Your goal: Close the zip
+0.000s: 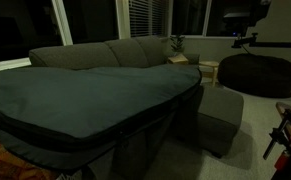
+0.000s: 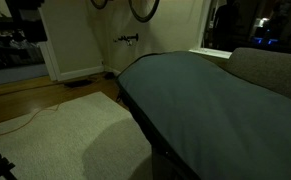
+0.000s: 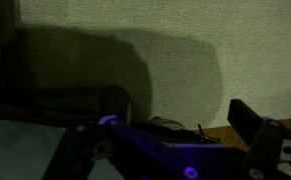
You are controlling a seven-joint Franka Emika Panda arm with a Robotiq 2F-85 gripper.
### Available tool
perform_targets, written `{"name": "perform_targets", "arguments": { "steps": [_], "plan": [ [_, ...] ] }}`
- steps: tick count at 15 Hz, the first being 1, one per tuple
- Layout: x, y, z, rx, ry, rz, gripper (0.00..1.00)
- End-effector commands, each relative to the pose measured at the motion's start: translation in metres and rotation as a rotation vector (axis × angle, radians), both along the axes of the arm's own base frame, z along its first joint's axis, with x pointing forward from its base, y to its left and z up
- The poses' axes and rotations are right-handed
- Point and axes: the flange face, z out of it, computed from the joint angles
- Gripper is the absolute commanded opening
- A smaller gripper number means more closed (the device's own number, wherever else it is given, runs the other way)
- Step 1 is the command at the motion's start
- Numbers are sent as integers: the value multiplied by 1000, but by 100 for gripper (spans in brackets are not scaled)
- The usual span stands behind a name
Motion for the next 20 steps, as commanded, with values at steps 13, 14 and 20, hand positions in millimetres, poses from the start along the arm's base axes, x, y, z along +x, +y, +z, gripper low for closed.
{"name": "perform_targets", "arguments": {
  "steps": [13,14,20],
  "plan": [
    [44,29,-39,22,63,99,100],
    [47,33,-42,29,59,116,100],
    [64,58,-62,75,49,205,100]
  ]
}}
